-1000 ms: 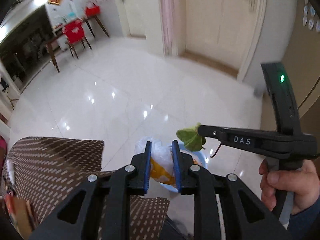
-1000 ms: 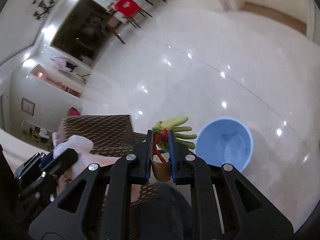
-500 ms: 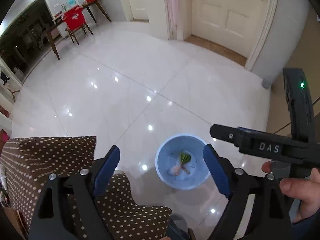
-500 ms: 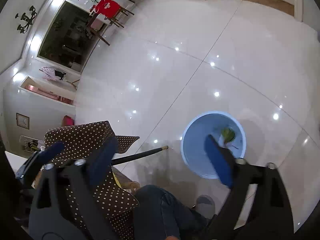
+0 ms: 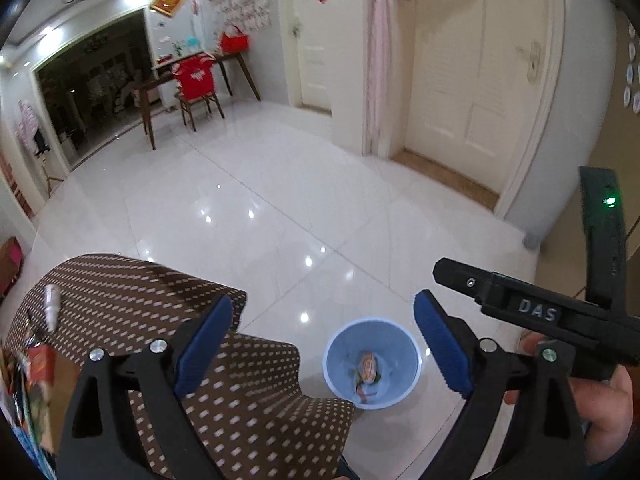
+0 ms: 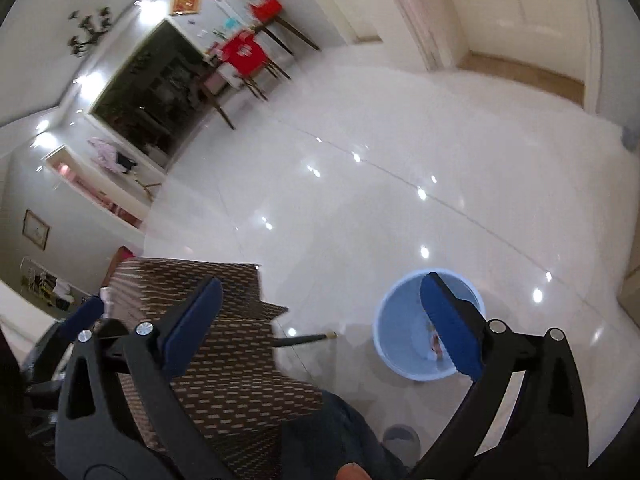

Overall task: Collect trash
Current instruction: 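Carry both held items over the blue bucket and open both tools to drop them, then grasp the teal tube package with the left tool while the right tool grasps the red-topped cardboard box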

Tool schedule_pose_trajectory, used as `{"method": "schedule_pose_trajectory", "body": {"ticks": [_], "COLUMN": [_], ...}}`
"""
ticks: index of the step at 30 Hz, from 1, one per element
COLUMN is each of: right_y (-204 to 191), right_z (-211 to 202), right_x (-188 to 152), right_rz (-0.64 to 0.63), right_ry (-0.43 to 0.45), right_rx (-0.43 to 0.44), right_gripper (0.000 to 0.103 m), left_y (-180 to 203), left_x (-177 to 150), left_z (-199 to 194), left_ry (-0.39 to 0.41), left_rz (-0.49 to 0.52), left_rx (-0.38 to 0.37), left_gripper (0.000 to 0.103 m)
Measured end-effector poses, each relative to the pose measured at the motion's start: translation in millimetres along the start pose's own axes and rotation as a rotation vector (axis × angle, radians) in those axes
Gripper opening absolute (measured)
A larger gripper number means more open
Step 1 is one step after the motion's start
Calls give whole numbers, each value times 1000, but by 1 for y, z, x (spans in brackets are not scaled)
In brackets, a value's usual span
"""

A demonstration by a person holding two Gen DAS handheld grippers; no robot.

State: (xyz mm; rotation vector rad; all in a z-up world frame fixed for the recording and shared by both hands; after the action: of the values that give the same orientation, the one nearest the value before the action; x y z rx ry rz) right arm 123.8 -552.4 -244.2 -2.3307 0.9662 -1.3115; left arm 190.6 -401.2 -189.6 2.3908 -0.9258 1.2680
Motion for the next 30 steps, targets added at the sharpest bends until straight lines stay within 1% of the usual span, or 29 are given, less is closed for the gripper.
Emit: {"method": "schedule_pose_trajectory", "body": {"ticks": [4, 8, 11, 12, 16, 18, 21, 24, 28, 30], "right_y": [-57, -112, -150, -158, -202, -217, -247, -268, -287, -295], "right_z": [-27, -50, -58, -59, -61, -60, -57, -52, -42, -41], "right_x": [7, 4, -6, -10, -31, -40, -60, -79, -102, -112], "right_rz": [-67, -158, -226, -239, -298, -324, -388, -451, -498, -512], "right_ry": [64, 124, 130, 127, 114, 104, 81, 59, 21, 6], "right_rx": [67, 138, 171, 179, 225, 235, 256, 262, 272, 278], "right_gripper": [97, 97, 97, 97, 97, 97, 97, 97, 97, 97], "left_y": [-24, -55, -86, -94, -139, -159, -183, -216, -260, -278], "left_x": [7, 10, 4, 0, -17, -26, -46, -65, -95, -107], "left_z": [-37, -78, -108, -115, -144, -157, -171, -181, -182, -181], "left_ry": [70, 143, 190, 199, 230, 241, 240, 223, 168, 144], "left_rz": [-46, -94, -132, -142, -187, -200, -212, -248, -310, -345], "left_rx": [32, 76, 128, 142, 234, 282, 348, 403, 477, 494], "left_gripper": [90, 90, 90, 90, 90, 90, 90, 90, 90, 90]}}
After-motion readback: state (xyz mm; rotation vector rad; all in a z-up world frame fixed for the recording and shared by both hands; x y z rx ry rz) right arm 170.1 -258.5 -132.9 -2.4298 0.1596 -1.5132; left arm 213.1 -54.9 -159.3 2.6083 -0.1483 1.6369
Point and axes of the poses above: each gripper's, at about its wrist camera, not at the fingertips, and z roughly the way its jaws point, y to its right, x to its top, the point moved 9 cm from there along z, roughly the way its jaws point, and after that the axes turned 11 degrees about y, right-handed, at the moved point
